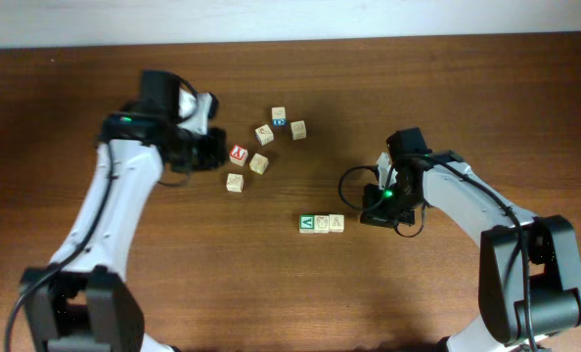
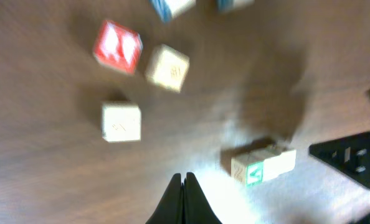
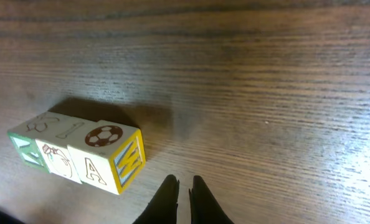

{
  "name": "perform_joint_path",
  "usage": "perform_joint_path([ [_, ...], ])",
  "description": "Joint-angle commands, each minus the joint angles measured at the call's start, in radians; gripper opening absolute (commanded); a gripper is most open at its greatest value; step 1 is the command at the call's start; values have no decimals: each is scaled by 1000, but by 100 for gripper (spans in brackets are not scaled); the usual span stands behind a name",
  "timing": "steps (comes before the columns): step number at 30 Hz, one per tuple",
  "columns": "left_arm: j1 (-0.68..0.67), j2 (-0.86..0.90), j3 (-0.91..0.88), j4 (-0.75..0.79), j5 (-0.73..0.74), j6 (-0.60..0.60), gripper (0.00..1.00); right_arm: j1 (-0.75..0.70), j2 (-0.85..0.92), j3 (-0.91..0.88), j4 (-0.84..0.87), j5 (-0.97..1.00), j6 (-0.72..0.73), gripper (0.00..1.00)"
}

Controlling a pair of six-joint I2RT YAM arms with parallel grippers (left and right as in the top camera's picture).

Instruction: Rotate 3 blocks

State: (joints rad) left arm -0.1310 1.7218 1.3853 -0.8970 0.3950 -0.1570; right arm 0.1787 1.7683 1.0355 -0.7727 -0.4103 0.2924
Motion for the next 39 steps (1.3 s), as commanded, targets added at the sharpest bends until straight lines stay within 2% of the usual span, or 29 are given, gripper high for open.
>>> perform_joint_path([
  [1, -123, 26, -163, 135, 9, -112, 0, 0, -6, -5, 18, -35, 3, 5],
  [4, -217, 56, -296, 334, 72, -222, 0, 31, -6, -5, 31, -34, 3, 4],
  [6, -245, 105, -299, 372, 75, -252, 0, 48, -3, -5, 34, -26, 3, 4],
  [8, -262, 163, -299, 415, 157, -254, 0, 52, 5, -5, 33, -27, 3, 4],
  [15, -296, 165, -300, 342, 190, -254, 0, 52, 5, -5, 32, -24, 3, 4],
  [26, -314, 165, -300, 356, 185, -250, 0, 78, 14, -49, 83, -28, 10, 4],
  [36, -314, 165, -300, 358, 185, -250, 0, 68, 49, -42, 110, -148, -79, 4],
  [39, -314, 165, -300, 359, 185, -250, 0, 63, 9, -35, 100, -208, -79, 4],
])
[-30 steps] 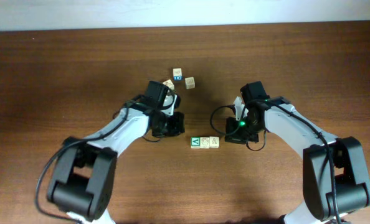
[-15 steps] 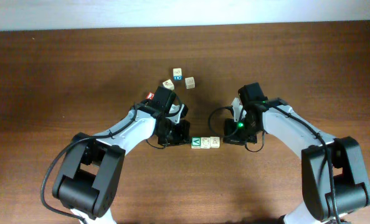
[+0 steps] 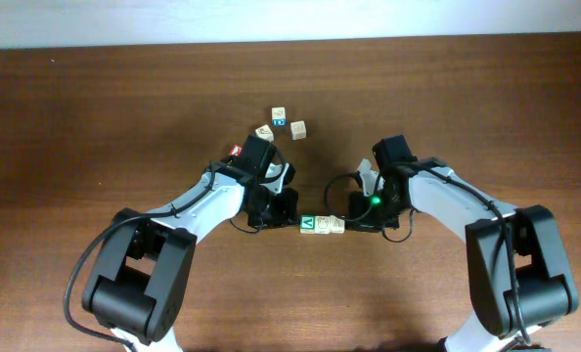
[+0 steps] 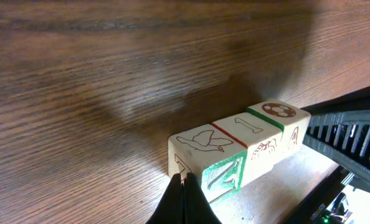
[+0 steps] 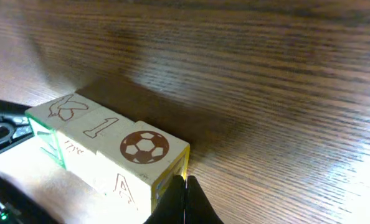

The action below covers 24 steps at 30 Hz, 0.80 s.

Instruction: Rotate 3 blocks

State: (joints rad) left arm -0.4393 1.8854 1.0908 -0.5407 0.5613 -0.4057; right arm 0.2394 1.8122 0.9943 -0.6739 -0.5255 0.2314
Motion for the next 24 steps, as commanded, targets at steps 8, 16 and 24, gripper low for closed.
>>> perform_joint_path([
  [8, -6, 1, -6, 5, 19, -1, 0, 31, -106, 12, -4, -118, 9, 4],
  [16, -6, 1, -6, 5, 19, -1, 0, 135, -106, 99, -9, -106, 51, 4],
  [24, -6, 1, -6, 5, 19, -1, 0, 201, -106, 100, 16, -88, 111, 4],
])
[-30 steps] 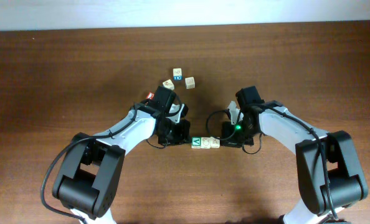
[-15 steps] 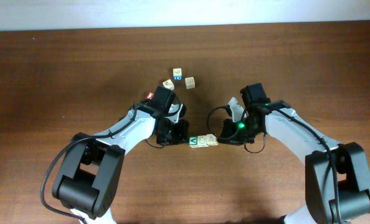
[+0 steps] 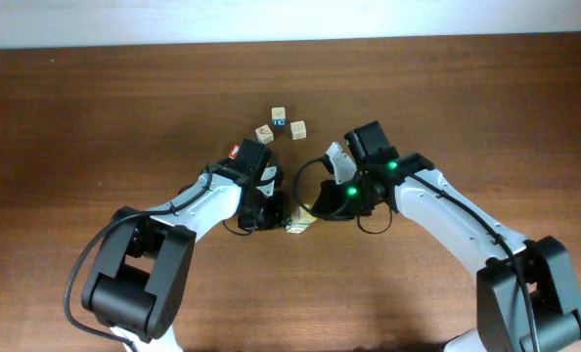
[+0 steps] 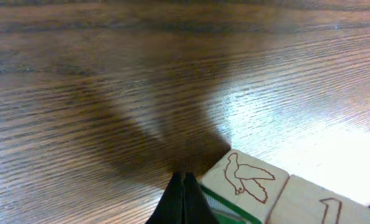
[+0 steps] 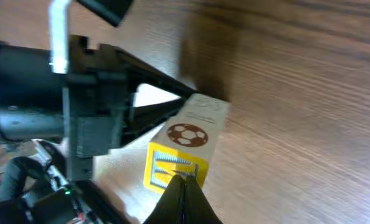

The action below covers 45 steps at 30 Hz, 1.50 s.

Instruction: Rotate 3 blocks

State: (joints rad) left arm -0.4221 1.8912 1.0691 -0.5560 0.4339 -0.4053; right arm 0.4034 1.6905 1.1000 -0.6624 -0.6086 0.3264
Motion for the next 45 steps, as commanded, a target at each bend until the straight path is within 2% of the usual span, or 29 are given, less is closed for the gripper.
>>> perform_joint_path([
  [1, -23, -5, 16, 21, 146, -2, 0, 37, 16, -6, 9, -5, 24, 4],
  [8, -19, -6, 18, 21, 146, -1, 0, 37, 13, 1, 3, 9, 49, 4],
  [10, 7, -16, 27, 19, 144, 3, 0, 35, -9, 46, -50, 8, 45, 4],
  [13, 55, -94, 30, -6, 54, 14, 0, 35, -56, 73, -82, 11, 45, 4],
  [14, 59, -119, 31, -6, 26, 14, 0, 35, -61, 73, -82, 11, 45, 7],
  [16, 73, -175, 56, -39, -40, 37, 0, 33, -85, 104, -110, 12, 23, 24],
  [17, 118, -247, 133, -139, -113, 85, 0, 23, -133, 181, -191, 66, -10, 33],
  [19, 193, -387, 279, -286, -241, 148, 0, -6, -219, 320, -329, 174, -62, 43],
  [20, 227, -468, 333, -326, -311, 169, 6, -22, -260, 380, -394, 228, -85, 50],
  [21, 254, -545, 355, -340, -384, 176, 33, -46, -308, 444, -466, 309, -87, 58],
  [22, 286, -661, 355, -358, -491, 176, 64, -79, -373, 513, -552, 383, -87, 59],
  [23, 295, -717, 355, -387, -538, 176, 99, -100, -427, 571, -633, 394, -85, 69],
  [24, 296, -772, 355, -426, -558, 175, 99, -109, -470, 597, -670, 414, -83, 99],
  [26, 296, -852, 355, -460, -558, 175, 99, -117, -590, 612, -690, 526, -84, 99],
  [29, 296, -912, 355, -480, -558, 175, 99, -117, -737, 612, -689, 535, -84, 98],
  [34, 296, -911, 355, -480, -558, 175, 99, -117, -761, 610, -689, 539, -88, 98],
  [35, 296, -911, 355, -479, -558, 175, 99, -120, -760, 605, -692, 587, -110, 98],
  [37, 296, -911, 355, -479, -558, 175, 99, -219, -761, 604, -710, 587, -109, 99],
  [38, 296, -911, 355, -480, -558, 176, 99, -322, -779, 574, -691, 626, -111, 98],
  [40, 296, -911, 355, -480, -558, 175, 99, -383, -870, 402, -504, 649, -215, 98],
  [41, 296, -911, 355, -480, -558, 176, 99, -413, -954, 216, -309, 643, -268, 98],
  [43, 296, -911, 355, -479, -558, 175, 99, -445, -1162, -236, 126, 608, -270, 98],
  [44, 296, -911, 355, -480, -558, 175, 99, -445, -1248, -409, 279, 576, -270, 98],
  [45, 296, -911, 355, -480, -558, 175, 99, -445, -1298, -507, 364, 558, -270, 99],
])
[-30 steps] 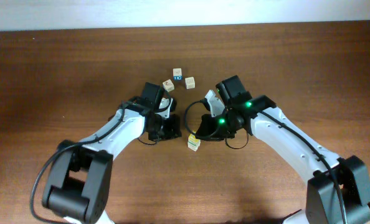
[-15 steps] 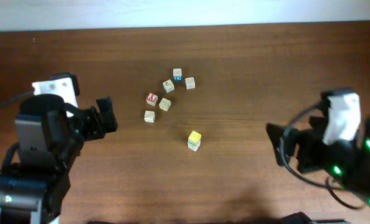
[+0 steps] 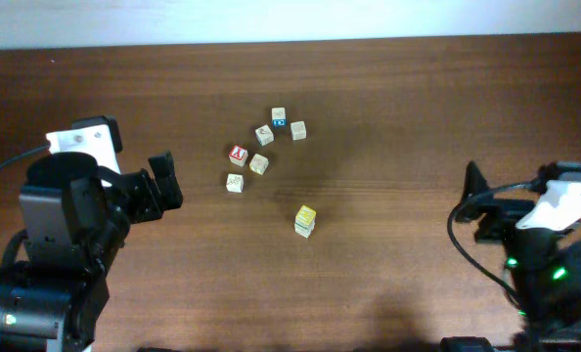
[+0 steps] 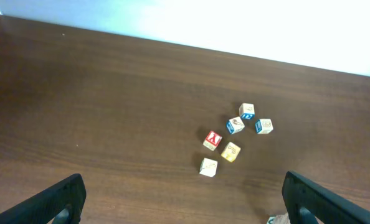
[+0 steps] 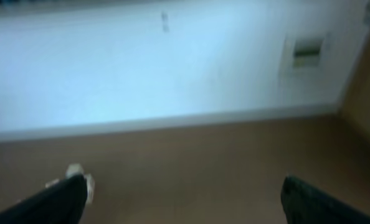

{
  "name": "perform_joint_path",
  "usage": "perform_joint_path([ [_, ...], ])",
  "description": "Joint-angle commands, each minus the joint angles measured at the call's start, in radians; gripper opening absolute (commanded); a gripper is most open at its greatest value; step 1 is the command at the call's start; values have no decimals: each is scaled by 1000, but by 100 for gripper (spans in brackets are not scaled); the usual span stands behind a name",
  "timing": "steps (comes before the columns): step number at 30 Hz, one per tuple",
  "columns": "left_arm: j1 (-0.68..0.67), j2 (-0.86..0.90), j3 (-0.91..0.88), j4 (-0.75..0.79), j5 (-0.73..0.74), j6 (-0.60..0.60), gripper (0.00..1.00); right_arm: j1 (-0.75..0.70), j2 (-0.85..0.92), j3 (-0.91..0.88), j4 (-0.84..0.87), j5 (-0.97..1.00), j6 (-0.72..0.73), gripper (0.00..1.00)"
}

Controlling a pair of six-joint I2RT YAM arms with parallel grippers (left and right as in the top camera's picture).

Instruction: Rotate 3 blocks

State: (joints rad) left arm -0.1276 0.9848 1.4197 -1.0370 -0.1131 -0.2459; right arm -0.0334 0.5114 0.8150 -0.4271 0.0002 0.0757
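The joined row of three blocks (image 3: 305, 221) lies mid-table, its long side running near-to-far, with a yellow face at the far end. Only its corner (image 4: 277, 219) shows at the bottom edge of the left wrist view. My left gripper (image 3: 165, 182) is drawn back at the left side, open and empty, its fingers (image 4: 60, 198) far apart in its own view. Far off at the right side, my right gripper (image 3: 476, 203) is also open and empty. Its own view is blurred, with its fingertips (image 5: 309, 198) in the lower corners.
A loose cluster of small blocks (image 3: 261, 147) lies beyond the row, among them a red one (image 3: 238, 154) and a blue-sided one (image 3: 280, 120). The same cluster (image 4: 235, 138) shows in the left wrist view. A pale wall borders the table's far edge (image 3: 290, 41).
Both grippers were shut against the ends of the block row. Now both are open and drawn back to the table's sides. The row lies alone, turned near-to-far.
The row lay left-to-right with my left gripper by the loose cluster and my right gripper shut beside the row's right end. Then both shut grippers stood at the row's ends. Then the row was slanted between them. Now it lies turned and both arms are withdrawn.
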Motion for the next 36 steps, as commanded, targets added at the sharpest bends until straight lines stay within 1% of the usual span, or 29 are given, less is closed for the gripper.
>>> perform_joint_path([
  [1, 2, -4, 5, 2, -11, 16, 99, -6, -198, -374, 244, -74, -19, 98],
  [2, 2, -4, 5, 2, -11, 16, 99, -5, -290, -528, 340, -92, -19, 99],
  [3, 2, -4, 5, 2, -11, 16, 99, -3, -352, -620, 385, -95, -19, 99],
  [4, 2, -4, 5, 2, -11, 16, 99, 11, -433, -719, 397, -93, -20, 98],
  [6, 2, -4, 5, 2, -11, 16, 99, 22, -509, -811, 392, -82, -19, 98],
  [8, 2, -4, 5, 2, -11, 16, 99, 22, -508, -809, 353, -63, -20, 99],
  [21, 2, -5, 5, 0, -24, 16, 99, 21, -505, -809, 354, -60, -19, 98],
  [22, 2, -4, -7, -32, -27, 17, 99, 21, -505, -809, 354, -60, -19, 99],
  [24, 15, -84, -192, 45, -34, 45, 99, 21, -505, -809, 354, -60, -19, 98],
  [25, 18, -137, -295, 136, -27, 92, 99, 21, -505, -809, 354, -60, -19, 98],
  [26, 18, -224, -448, 277, -9, 159, 99, 21, -505, -809, 354, -60, -19, 98],
  [27, 23, -382, -685, 506, 2, 204, 99, 21, -505, -809, 354, -60, -19, 98],
  [29, 64, -558, -919, 713, 53, 286, 99, 21, -505, -809, 354, -60, -19, 98],
  [30, 95, -646, -1030, 788, 76, 309, 99, 21, -505, -809, 355, -60, -19, 98],
  [31, 133, -778, -1182, 866, 84, 308, 99, 21, -505, -809, 354, -60, -19, 98],
  [32, 139, -862, -1266, 896, 84, 317, 99, 21, -505, -809, 354, -60, -19, 98],
  [34, 139, -975, -1369, 894, 71, 331, 99, 21, -505, -809, 355, -60, -19, 98],
  [36, 139, -980, -1403, 943, 72, 330, 99, 21, -505, -809, 354, -60, -19, 98],
])
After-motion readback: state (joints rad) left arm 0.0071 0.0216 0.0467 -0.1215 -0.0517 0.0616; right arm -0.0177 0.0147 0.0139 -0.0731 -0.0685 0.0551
